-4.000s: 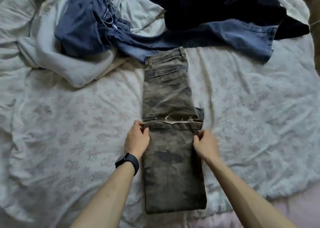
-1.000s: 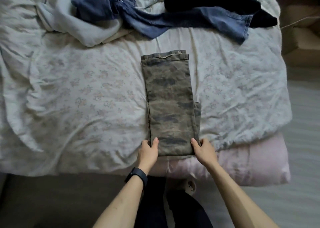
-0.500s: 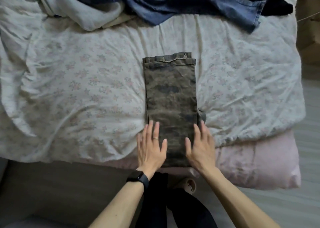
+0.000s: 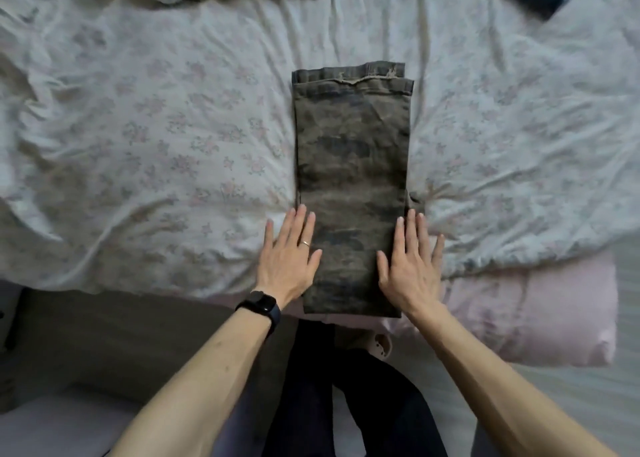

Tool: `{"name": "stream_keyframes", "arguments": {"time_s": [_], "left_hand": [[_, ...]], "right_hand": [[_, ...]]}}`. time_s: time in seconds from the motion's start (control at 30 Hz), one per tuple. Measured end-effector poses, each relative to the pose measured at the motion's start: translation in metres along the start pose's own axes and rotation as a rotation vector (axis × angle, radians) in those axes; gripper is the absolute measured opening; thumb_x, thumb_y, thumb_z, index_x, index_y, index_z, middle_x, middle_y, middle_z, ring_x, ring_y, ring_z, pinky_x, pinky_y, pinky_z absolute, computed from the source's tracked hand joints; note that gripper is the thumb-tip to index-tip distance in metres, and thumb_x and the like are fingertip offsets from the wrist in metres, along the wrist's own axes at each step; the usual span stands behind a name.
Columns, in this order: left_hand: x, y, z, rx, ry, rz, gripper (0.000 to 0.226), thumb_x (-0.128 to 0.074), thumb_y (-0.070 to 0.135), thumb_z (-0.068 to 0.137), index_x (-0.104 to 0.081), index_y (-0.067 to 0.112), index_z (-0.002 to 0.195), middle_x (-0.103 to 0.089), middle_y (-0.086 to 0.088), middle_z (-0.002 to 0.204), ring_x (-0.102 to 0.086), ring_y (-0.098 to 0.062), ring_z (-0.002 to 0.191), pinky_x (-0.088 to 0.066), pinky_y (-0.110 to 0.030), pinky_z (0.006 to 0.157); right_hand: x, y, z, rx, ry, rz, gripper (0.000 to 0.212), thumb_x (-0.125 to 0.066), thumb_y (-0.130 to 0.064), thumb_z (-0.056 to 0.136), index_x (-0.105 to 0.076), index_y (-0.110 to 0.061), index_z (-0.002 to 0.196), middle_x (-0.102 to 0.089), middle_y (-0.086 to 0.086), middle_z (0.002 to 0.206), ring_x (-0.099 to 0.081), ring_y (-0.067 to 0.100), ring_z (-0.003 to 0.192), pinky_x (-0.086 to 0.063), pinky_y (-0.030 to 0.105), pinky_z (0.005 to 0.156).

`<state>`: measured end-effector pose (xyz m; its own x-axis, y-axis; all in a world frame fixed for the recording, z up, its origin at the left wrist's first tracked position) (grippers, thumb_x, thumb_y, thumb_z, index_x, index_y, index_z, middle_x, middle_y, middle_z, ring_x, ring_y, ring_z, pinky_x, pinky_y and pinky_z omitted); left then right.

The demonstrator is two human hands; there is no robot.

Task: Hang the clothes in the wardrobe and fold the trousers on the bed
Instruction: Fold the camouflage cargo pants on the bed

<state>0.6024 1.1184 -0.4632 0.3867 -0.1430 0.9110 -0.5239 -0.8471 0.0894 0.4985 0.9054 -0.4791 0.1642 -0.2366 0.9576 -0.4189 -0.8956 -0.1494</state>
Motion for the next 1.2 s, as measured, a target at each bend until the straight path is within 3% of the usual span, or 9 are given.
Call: {"name": "stream_keyframes", "arguments": {"time_s": [0.13,0.3,0.43,0.53,0.73,0.8,0.93,1.03,1.2], "left_hand": [[-0.03,0.05,-0.085,-0.401,-0.021,0.028,0.089,-0.049,0.062,0.091,-0.015,0.02,0.161,-0.003,-0.013,0.168,-0.005,-0.036,0.154,-0.015,-0.058,0.122],[-0.046,0.053,-0.071,-0.084,-0.126,0.181,0.11,-0.063,0.036,0.087,0.019,0.022,0.158,0.026,-0.02,0.162,0.013,-0.051,0.149,0.002,-0.06,0.12],[-0.055,0.057,-0.06,-0.065,-0.184,0.279,0.111,-0.062,0.029,0.091,0.03,0.015,0.153,0.026,-0.027,0.16,0.011,-0.058,0.146,0.002,-0.064,0.118],[-0.065,0.065,-0.069,-0.058,-0.196,0.264,0.091,-0.043,0.025,0.103,0.034,0.011,0.15,0.024,-0.029,0.159,0.006,-0.06,0.145,-0.005,-0.069,0.116],[-0.052,0.059,-0.06,-0.131,-0.164,0.319,0.092,-0.047,0.034,0.098,0.018,0.007,0.156,0.011,-0.031,0.162,-0.003,-0.06,0.146,-0.011,-0.072,0.114],[-0.047,0.061,-0.077,-0.193,-0.174,0.32,0.073,-0.029,0.027,0.101,0.012,0.006,0.158,0.005,-0.029,0.164,-0.008,-0.059,0.146,-0.016,-0.07,0.114],[-0.021,0.066,-0.11,-0.218,-0.216,0.338,0.066,0.007,0.017,0.094,0.007,0.003,0.158,0.005,-0.027,0.164,-0.007,-0.056,0.147,-0.016,-0.063,0.119],[0.014,0.073,-0.122,-0.212,-0.263,0.322,0.059,-0.017,0.012,0.105,0.008,0.002,0.158,0.006,-0.026,0.165,-0.004,-0.052,0.149,-0.018,-0.058,0.12],[0.069,0.086,-0.165,-0.284,-0.453,0.253,0.069,-0.036,0.006,0.102,0.002,0.006,0.159,0.0,-0.02,0.167,-0.012,-0.048,0.15,-0.026,-0.052,0.118]], "right_hand": [[-0.01,0.002,-0.096,0.362,-0.052,-0.021,0.089,-0.055,-0.055,0.088,-0.023,-0.012,0.16,-0.009,0.01,0.169,-0.008,0.026,0.156,-0.015,0.056,0.122],[-0.014,0.007,-0.09,0.347,-0.119,-0.162,0.096,-0.069,-0.021,0.075,-0.025,-0.016,0.16,-0.011,0.014,0.168,-0.014,0.029,0.155,-0.022,0.057,0.12],[-0.018,0.017,-0.075,0.365,-0.223,-0.293,0.111,-0.074,-0.022,0.076,-0.003,-0.015,0.162,0.004,0.012,0.169,0.003,0.028,0.156,-0.013,0.057,0.122],[-0.02,0.011,-0.084,0.395,-0.263,-0.364,0.1,-0.071,-0.026,0.082,-0.012,-0.009,0.161,-0.006,0.017,0.167,-0.007,0.035,0.155,-0.023,0.06,0.119],[-0.013,0.011,-0.087,0.401,-0.204,-0.349,0.064,-0.045,-0.024,0.09,-0.042,-0.01,0.152,-0.039,0.019,0.156,-0.039,0.038,0.143,-0.043,0.057,0.107],[-0.008,0.017,-0.098,0.4,-0.207,-0.278,0.06,-0.037,-0.025,0.092,-0.047,-0.008,0.149,-0.045,0.018,0.153,-0.045,0.036,0.14,-0.044,0.057,0.107],[0.01,0.017,-0.109,0.387,-0.377,-0.234,0.065,-0.033,-0.029,0.101,-0.014,-0.012,0.161,-0.014,0.013,0.167,-0.014,0.03,0.155,-0.015,0.051,0.123],[0.047,0.014,-0.118,0.366,-0.435,-0.192,0.068,-0.036,-0.034,0.103,-0.006,-0.016,0.162,-0.006,0.008,0.169,-0.007,0.025,0.156,-0.012,0.043,0.123],[0.118,0.015,-0.149,0.372,-0.582,-0.018,0.065,-0.049,-0.034,0.102,-0.022,-0.022,0.16,-0.021,0.004,0.166,-0.023,0.021,0.152,-0.032,0.035,0.118]]}}
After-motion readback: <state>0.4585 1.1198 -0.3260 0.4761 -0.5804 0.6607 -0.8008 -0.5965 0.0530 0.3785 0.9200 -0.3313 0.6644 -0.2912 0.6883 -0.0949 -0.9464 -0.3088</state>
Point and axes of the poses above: each hand's wrist, its own z-axis towards the middle knuckle, its own x-axis out of the back of the hand, y = z × x, the point moved 3 cm from there along z, towards the middle knuckle
